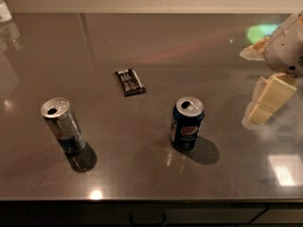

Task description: Knock pepsi can over

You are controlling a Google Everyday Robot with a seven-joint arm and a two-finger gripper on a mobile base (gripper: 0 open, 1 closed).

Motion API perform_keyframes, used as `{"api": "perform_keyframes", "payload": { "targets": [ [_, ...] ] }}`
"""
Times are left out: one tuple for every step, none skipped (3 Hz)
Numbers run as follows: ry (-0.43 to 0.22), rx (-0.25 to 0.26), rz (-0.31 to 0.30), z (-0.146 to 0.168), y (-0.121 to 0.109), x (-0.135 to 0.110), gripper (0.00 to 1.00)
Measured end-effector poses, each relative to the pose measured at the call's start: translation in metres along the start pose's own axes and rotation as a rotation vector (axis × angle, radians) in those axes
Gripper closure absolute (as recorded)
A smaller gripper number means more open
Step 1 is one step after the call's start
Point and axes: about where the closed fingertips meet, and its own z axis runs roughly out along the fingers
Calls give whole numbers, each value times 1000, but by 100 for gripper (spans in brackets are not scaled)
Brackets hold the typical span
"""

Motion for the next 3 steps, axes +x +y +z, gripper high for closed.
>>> {"api": "perform_keyframes", "payload": {
  "targets": [
    [-100, -28, -24, 22, 8, -11, 0],
    [-195, -54, -51, 40, 21, -24, 0],
    [-282, -100, -65, 53, 40, -38, 0]
  ]
}}
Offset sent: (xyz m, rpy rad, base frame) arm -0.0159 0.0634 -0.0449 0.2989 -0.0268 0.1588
